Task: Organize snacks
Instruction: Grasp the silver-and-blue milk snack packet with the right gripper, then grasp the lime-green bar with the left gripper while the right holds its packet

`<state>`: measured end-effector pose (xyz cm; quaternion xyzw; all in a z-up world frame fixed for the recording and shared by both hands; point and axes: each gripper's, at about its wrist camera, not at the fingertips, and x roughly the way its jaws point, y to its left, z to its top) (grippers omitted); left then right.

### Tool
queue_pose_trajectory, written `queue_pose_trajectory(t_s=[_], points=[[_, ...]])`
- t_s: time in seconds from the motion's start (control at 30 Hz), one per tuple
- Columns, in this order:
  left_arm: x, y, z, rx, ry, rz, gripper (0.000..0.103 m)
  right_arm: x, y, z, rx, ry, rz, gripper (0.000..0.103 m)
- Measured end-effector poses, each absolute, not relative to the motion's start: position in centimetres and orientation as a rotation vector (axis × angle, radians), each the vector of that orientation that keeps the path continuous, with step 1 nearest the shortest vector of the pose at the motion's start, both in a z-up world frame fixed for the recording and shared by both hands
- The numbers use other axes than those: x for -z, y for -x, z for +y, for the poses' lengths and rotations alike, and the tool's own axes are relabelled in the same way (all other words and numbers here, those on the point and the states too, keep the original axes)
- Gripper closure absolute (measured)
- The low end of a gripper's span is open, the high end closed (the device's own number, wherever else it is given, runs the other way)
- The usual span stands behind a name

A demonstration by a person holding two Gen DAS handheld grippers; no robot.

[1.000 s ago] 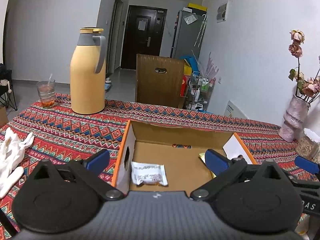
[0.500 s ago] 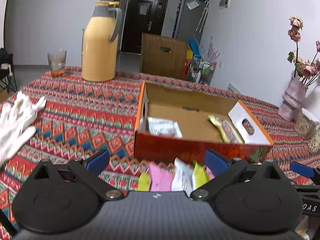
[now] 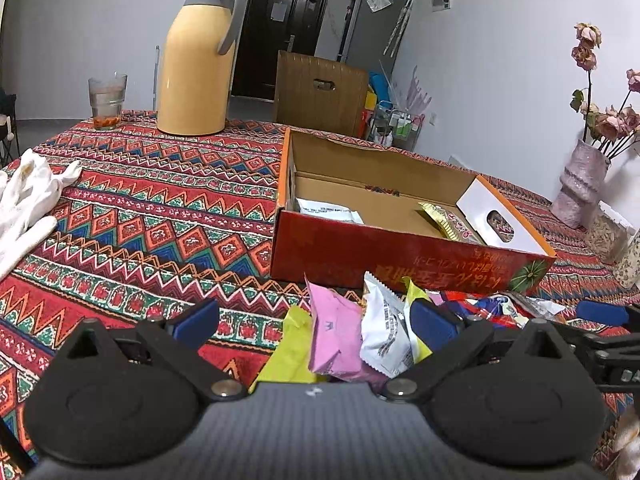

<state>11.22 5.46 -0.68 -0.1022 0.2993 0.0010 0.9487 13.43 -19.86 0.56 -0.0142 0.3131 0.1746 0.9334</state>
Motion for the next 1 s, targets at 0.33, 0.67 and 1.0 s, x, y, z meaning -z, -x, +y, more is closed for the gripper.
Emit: queue_pose_trajectory(t_s=[0.33, 0.67, 1.0], points=[[1.1, -11.5, 5.9, 0.008, 0.229, 0.619, 0.0, 0.8, -16.9, -18.9, -0.384, 0.042, 0.804, 0.012], [1.2, -11.5, 5.9, 0.013, 0.235, 0.619, 0.0, 1.3, -16.0, -18.5, -0.406, 0.045, 0.784, 0.04], [-0.4, -10.5, 5.7, 0.011, 0.236, 0.599, 0.0, 0.0, -12.8, -19.1, -0.385, 0.014, 0.647, 0.046]])
